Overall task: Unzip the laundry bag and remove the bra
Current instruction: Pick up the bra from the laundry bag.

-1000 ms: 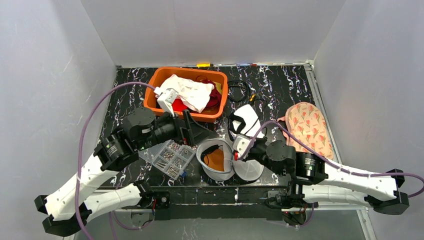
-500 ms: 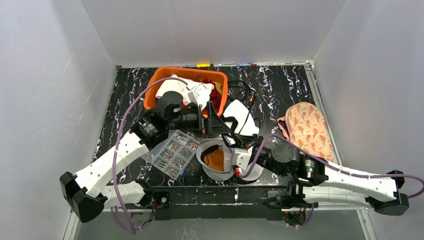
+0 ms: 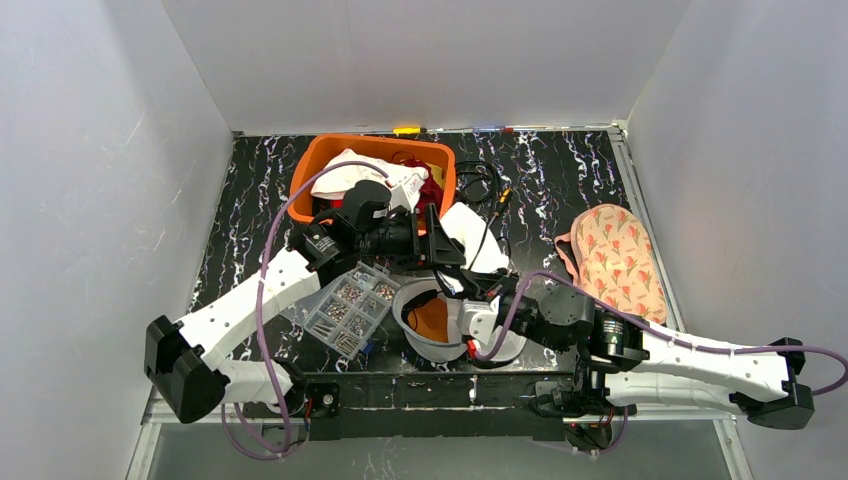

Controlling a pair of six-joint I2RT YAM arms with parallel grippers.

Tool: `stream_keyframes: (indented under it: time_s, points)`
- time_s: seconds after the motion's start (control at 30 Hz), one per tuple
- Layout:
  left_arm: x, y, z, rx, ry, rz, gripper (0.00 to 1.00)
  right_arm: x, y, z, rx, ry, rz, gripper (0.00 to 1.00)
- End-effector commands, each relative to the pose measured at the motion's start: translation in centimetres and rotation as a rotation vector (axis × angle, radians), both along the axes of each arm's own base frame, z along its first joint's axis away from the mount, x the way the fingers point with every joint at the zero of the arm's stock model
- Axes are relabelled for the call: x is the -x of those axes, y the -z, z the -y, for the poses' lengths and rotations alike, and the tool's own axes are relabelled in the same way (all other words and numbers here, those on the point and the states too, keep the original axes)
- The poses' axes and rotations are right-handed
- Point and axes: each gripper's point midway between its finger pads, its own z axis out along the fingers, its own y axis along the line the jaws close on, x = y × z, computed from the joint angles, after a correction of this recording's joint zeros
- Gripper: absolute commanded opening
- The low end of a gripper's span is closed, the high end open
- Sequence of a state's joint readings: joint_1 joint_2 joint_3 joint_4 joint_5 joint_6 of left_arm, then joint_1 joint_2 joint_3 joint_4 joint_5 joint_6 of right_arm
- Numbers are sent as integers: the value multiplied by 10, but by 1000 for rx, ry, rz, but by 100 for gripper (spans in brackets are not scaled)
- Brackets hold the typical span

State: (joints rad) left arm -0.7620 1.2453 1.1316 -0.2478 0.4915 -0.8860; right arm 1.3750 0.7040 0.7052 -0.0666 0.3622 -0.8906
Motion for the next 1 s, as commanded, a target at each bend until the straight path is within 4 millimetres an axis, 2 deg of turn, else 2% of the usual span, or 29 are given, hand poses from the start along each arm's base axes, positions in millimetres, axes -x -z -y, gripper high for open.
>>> stream_keyframes:
  time_s: [0.0,0.07,0.1,0.2,0.23,0.33,0.37,0.5,0.6,0.7,0.77,0.83,0.9,0.97]
  points:
    - [-7,-12,-3,-4,-41,20,54,2,-20,-5,-76,-17,17,1]
    - [-8,-13,-4,-3,-49,26,41,4,-18,-6,-62,-26,-4,3]
    - [-8,-14,-4,1,-52,28,35,6,-15,-7,-41,-33,-21,7]
    - [-9,-17,-4,14,-61,35,19,14,-5,-13,24,-67,-98,32]
    - [-9,-18,-4,19,-64,37,14,17,-6,-15,25,-81,-117,44]
    - [-9,-21,-5,27,-77,36,4,25,-16,-21,-18,-123,-169,92]
    - [-9,-23,-6,30,-81,37,2,28,-21,-23,-38,-136,-188,98]
    - [-13,-24,-14,11,-124,63,0,45,-53,-34,-155,-206,-308,99]
    - [-21,-20,-28,-33,-182,98,0,62,-97,-40,-292,-285,-418,99]
    - [-30,-23,-43,-53,-241,130,0,61,-148,-39,-500,-273,-540,99]
    - [-34,-27,-53,-53,-276,160,0,42,-178,-34,-636,-152,-630,99]
    - [-36,-31,-67,-75,-323,204,0,18,-194,-31,-687,2,-647,99]
    - [-38,-32,-84,-116,-379,249,0,-8,-199,-30,-743,164,-646,99]
    - [-38,-32,-104,-155,-438,298,0,-35,-191,-26,-782,360,-626,99]
